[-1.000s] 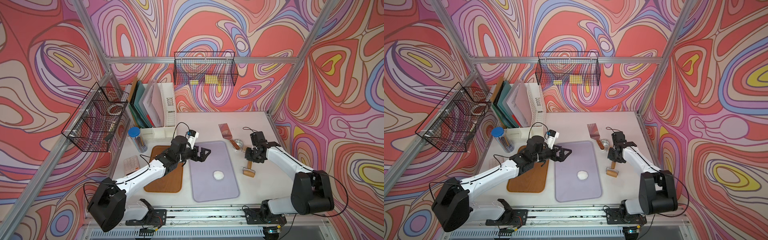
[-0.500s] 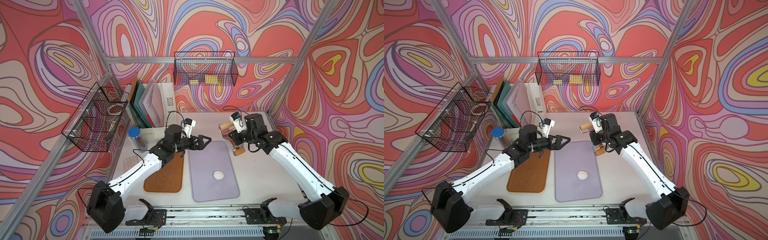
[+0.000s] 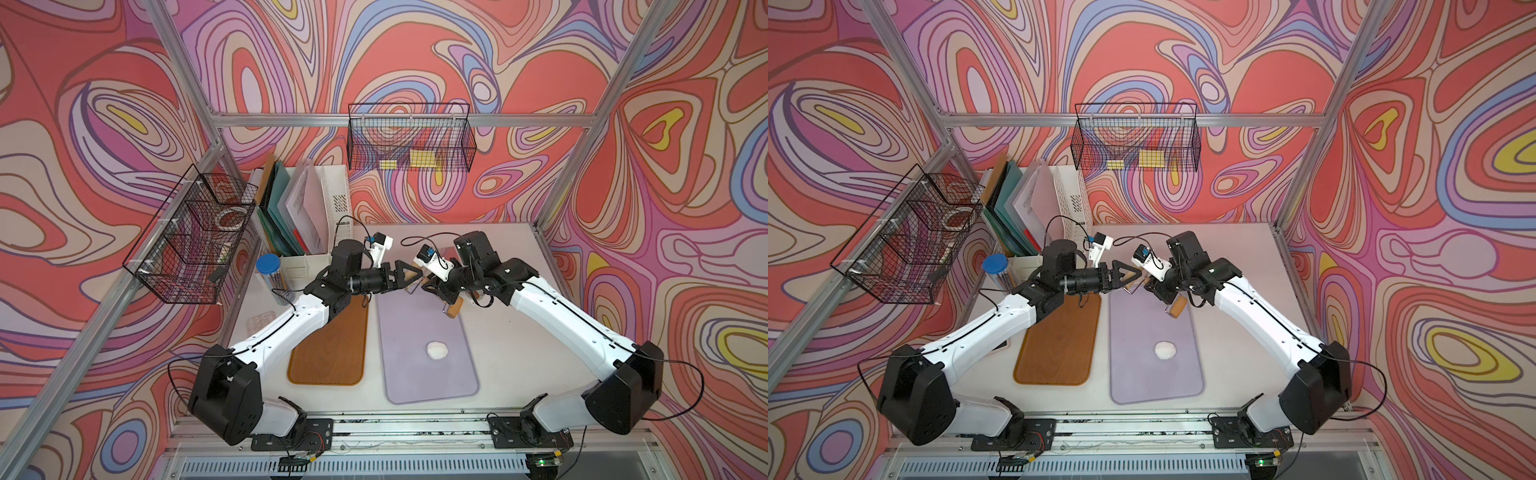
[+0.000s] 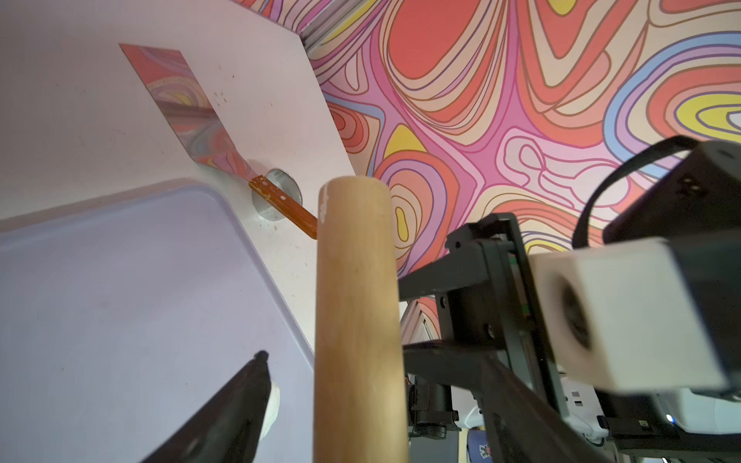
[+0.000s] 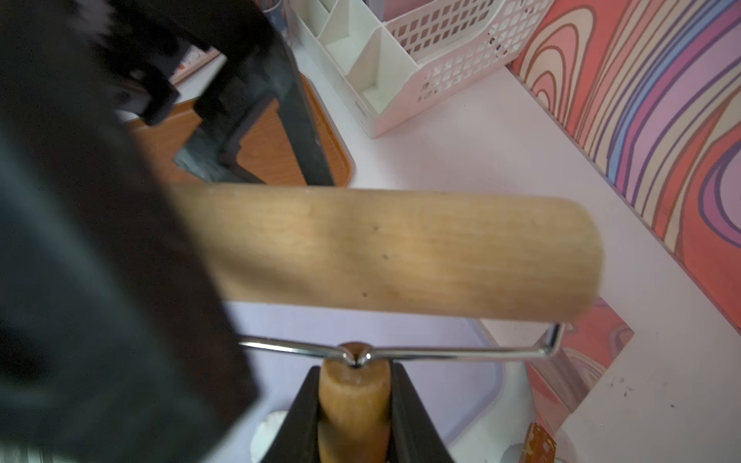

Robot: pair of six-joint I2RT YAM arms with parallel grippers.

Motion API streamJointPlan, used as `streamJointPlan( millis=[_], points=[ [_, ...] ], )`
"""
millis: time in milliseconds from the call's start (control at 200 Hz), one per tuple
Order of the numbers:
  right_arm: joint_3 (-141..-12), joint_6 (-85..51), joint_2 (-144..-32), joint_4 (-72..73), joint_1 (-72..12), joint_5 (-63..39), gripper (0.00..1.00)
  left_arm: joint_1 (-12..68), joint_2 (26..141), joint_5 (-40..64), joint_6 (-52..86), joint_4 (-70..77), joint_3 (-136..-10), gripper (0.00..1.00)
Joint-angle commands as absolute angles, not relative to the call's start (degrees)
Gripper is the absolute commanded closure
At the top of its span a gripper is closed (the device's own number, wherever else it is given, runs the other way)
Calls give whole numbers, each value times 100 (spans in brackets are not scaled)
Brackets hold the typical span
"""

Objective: Roll out the dumpling wrappers from the dough
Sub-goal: Pick up the rolling pin from the center of the board.

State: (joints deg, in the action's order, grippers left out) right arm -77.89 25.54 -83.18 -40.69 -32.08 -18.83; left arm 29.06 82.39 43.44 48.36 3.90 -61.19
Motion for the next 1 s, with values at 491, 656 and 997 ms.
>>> streamJointPlan(
  millis=[491, 656, 997],
  points=[
    [-7752, 2789, -8561, -3494, -3244, -2452, 100, 2834, 8422, 4683, 5591, 1143, -6128, 100],
    [-7748, 2321, -8461, -3248, -3080, -2577, 46, 2563, 8127, 4304, 6274, 1994, -5668, 100],
    [-6224, -1738, -7401, -238, -1276, -5089, 5, 2268, 7830, 3751, 7244, 3257, -5243, 100]
  ],
)
